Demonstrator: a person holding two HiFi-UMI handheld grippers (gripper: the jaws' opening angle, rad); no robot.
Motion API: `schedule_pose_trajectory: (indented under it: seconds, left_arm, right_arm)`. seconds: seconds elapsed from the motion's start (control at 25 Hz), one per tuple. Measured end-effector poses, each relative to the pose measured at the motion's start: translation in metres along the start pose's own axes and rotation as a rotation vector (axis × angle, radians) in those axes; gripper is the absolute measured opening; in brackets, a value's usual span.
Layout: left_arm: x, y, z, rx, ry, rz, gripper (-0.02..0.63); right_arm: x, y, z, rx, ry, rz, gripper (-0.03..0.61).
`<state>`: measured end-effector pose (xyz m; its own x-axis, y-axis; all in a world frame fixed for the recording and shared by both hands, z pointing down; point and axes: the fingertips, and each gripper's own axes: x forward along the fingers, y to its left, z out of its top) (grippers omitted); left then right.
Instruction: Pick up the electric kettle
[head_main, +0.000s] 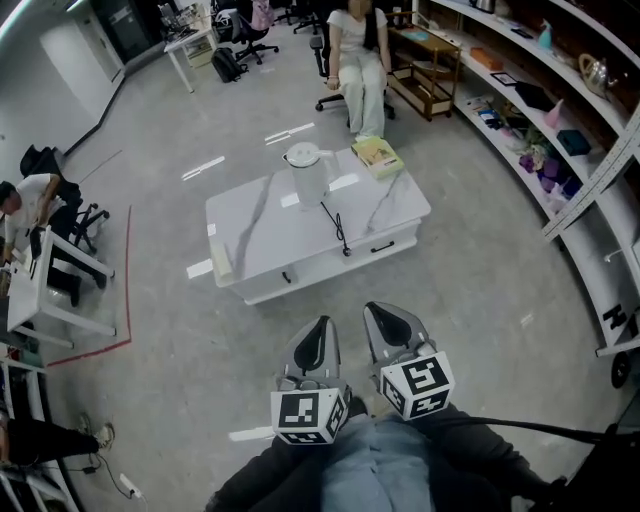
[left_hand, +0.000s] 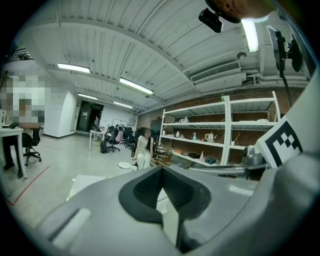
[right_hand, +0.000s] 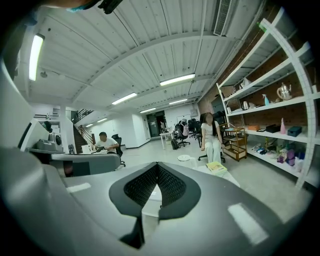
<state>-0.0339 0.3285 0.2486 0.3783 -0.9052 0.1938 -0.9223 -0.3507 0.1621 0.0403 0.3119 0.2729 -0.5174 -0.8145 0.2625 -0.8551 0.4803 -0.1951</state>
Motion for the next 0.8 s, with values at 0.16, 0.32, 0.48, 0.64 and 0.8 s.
schedule_pose_trajectory:
  seconds: [0.16,0.32,0.48,0.64,0.8]
  left_arm:
    - [0.031,0.013,0.007,0.022,0.013,0.024,0.005]
    - [0.071,0.017,0.019,0.041,0.025,0.042,0.005]
    - [0.107,0.017,0.036,0.064,0.030,0.057,0.005]
    - [0.141,0.017,0.049,0.084,0.026,0.071,0.005]
    - [0.174,0.013,0.063,0.110,0.010,0.081,0.005]
  right_arm:
    - [0.033,-0.018,0.011,0.014,-0.010,0.028,0.026]
    - [0.064,-0.045,0.027,0.027,-0.014,0.050,0.026]
    - [0.089,-0.071,0.048,0.039,-0.024,0.074,0.026]
    - [0.109,-0.098,0.066,0.041,-0.045,0.093,0.026]
    - [0.128,-0.125,0.084,0.044,-0.074,0.109,0.026]
